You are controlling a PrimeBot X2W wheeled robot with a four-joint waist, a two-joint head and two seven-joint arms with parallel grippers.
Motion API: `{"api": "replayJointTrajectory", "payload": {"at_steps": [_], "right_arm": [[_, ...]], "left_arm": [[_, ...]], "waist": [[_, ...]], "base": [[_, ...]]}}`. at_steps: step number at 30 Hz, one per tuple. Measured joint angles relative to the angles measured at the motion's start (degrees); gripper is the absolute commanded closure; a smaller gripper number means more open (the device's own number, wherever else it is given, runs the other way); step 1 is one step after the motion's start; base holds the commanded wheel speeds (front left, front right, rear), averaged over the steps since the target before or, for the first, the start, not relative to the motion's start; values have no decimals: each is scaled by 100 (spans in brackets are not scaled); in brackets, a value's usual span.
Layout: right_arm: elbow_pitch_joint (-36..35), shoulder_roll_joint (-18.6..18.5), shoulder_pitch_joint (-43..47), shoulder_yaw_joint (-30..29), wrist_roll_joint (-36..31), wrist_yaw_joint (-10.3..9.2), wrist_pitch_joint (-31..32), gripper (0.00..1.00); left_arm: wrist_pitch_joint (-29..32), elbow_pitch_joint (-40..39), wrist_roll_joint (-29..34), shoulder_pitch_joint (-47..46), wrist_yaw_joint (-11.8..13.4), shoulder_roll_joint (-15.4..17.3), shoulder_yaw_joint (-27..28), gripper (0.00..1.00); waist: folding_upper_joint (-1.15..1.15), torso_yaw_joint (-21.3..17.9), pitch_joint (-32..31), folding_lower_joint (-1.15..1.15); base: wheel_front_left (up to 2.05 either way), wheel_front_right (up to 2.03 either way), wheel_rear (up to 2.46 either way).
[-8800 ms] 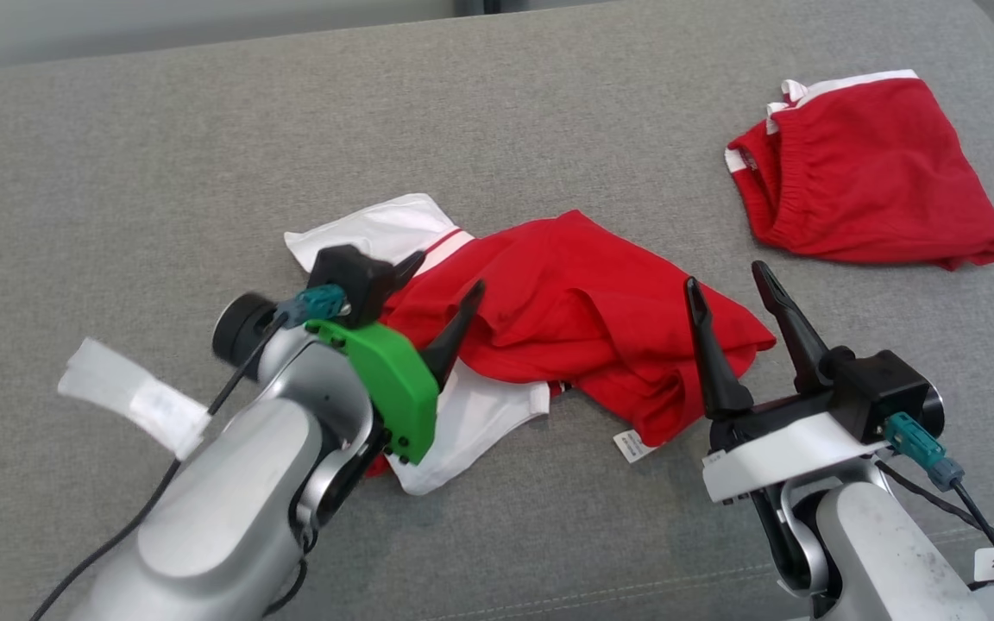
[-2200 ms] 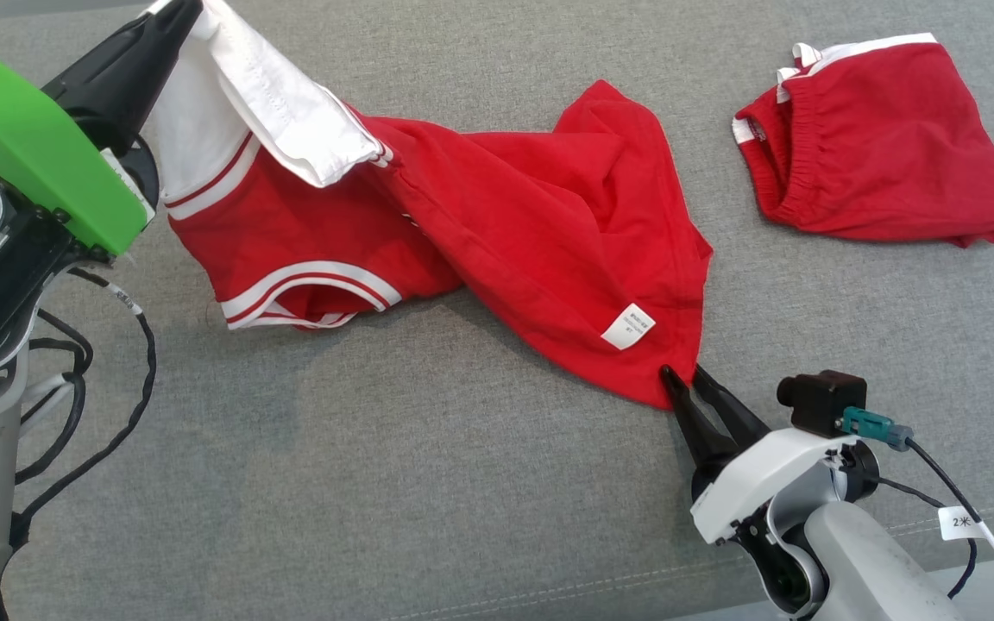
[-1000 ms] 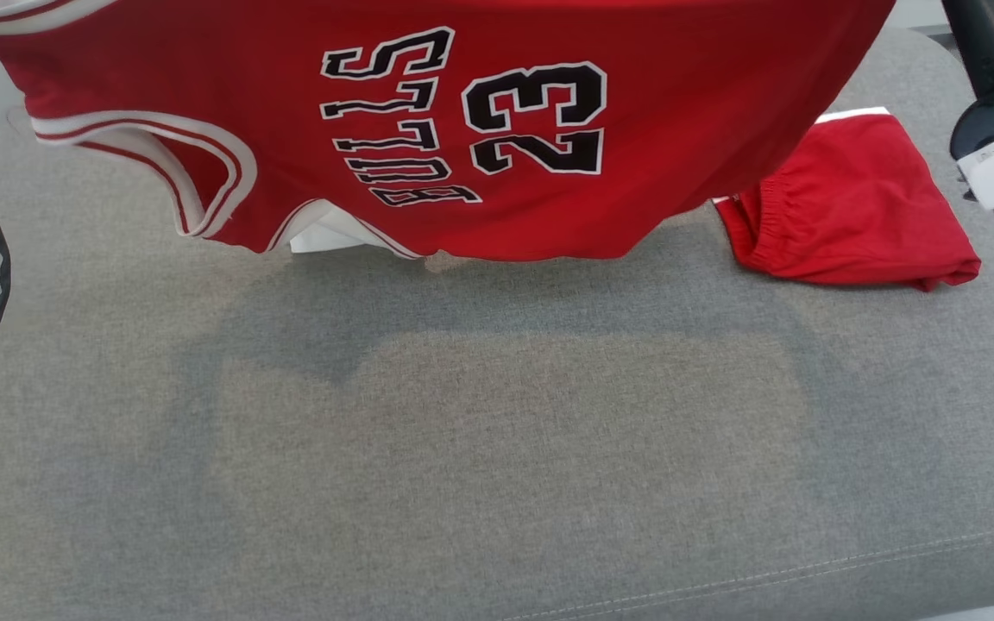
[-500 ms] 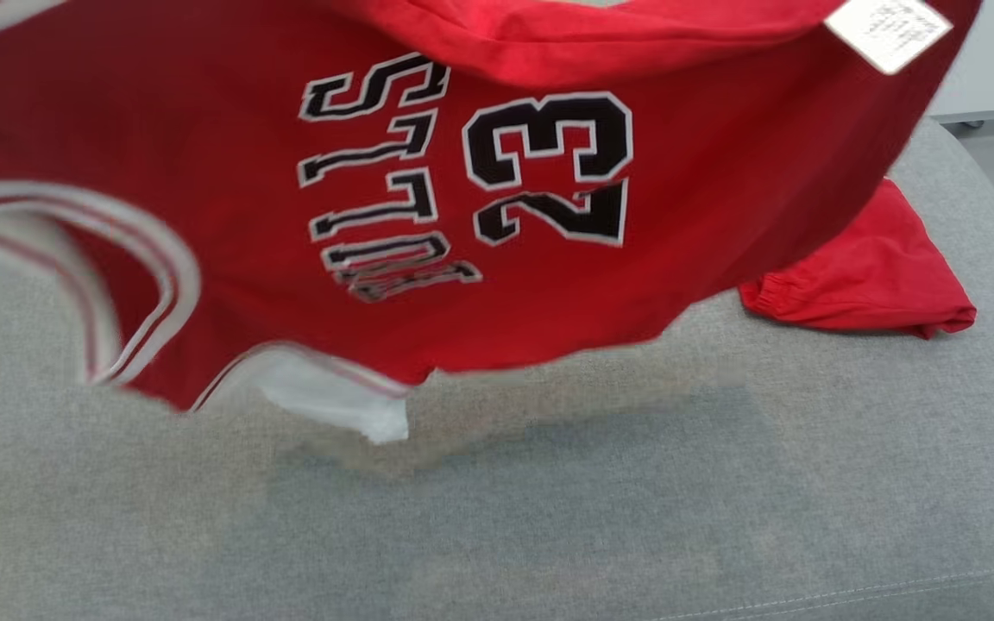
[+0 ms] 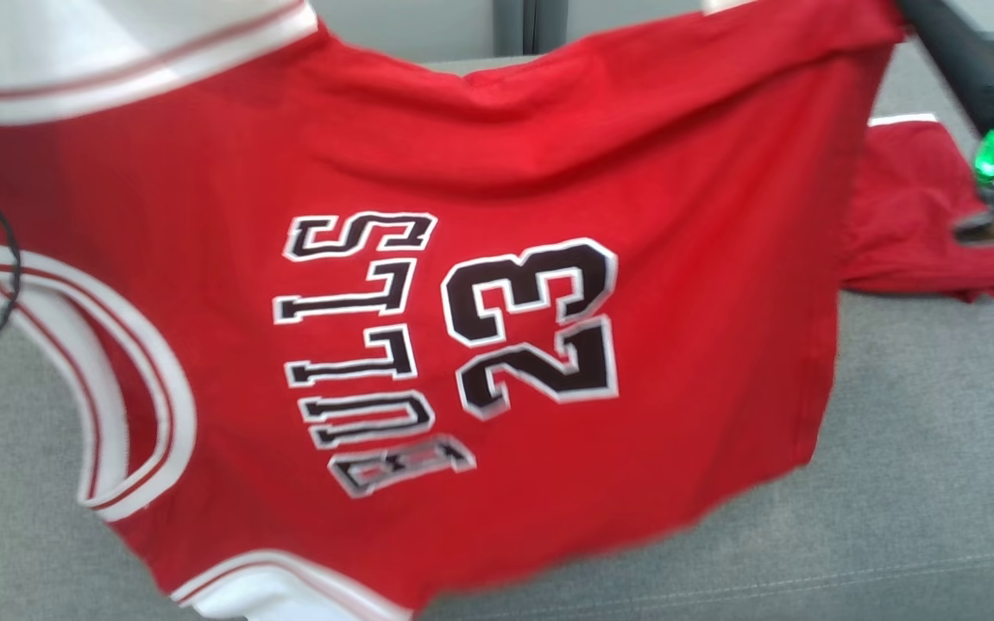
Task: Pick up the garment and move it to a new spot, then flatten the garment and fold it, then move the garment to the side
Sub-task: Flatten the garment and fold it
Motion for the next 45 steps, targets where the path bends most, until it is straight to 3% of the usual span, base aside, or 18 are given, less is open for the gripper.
{"api": "replayJointTrajectory", "payload": {"at_steps": [4, 7, 8, 10, 13, 16, 19, 24, 28, 38, 45], "right_arm": [[750, 723, -686, 410, -505, -483, -308, 100], [1271, 1118, -1712, 390, -1182, -572, -812, 100], [1467, 1259, -2483, 231, -1667, -570, -1178, 100], [1518, 1365, -3103, 51, -1851, -565, -1462, 100], [1562, 1464, -3517, -23, -1998, -546, -1683, 100], [1671, 1456, -3327, 123, -2017, -509, -1712, 100], [1802, 1481, -2584, 371, -2011, -508, -1714, 100], [2343, 1702, -554, 531, -1858, -503, -1904, 100], [2588, 1545, 286, 487, -1851, -330, -2125, 100], [2830, 1585, 533, 457, -1849, 152, -2627, 100], [2829, 1354, 952, 486, -2034, 294, -2815, 100]], "left_arm": [[-227, 828, 917, 79, 0, -36, -561, 100], [-943, 992, 1815, -441, -51, -40, -705, 100], [-1532, 914, 1875, -1274, -45, -387, -541, 100], [-1983, 681, 1873, -2031, -118, -778, -505, 100], [-2514, 315, 1786, -2510, -512, -1095, -506, 100], [-2691, 203, 1586, -2281, -879, -1051, -636, 100], [-2983, 224, 1425, -1354, -954, -1068, -489, 100], [-3570, 639, 1192, 1137, -1091, -1265, -495, 100], [-4003, 1071, 1218, 2334, -1113, -1304, -441, 100], [-4947, 1401, 1176, 2894, -1255, -1306, -71, 100], [-5287, 1293, 1338, 3481, -1290, -1329, -256, 100]], "waist": [[0, 54, 291, 0], [0, 94, 514, 0], [0, 115, 664, 0], [0, 134, 814, 0], [0, 163, 1043, 0], [0, 194, 1278, 0], [0, 220, 1509, 0], [0, 258, 1803, 1], [0, 326, 1822, 1], [0, 377, 1364, 0], [0, 414, 961, 0]], "base": [[0, 0, 0], [0, 0, 0], [0, 0, 0], [0, 0, 0], [0, 0, 0], [0, 0, 0], [0, 0, 0], [0, 0, 0], [0, 0, 0], [0, 0, 0], [0, 0, 0]]}}
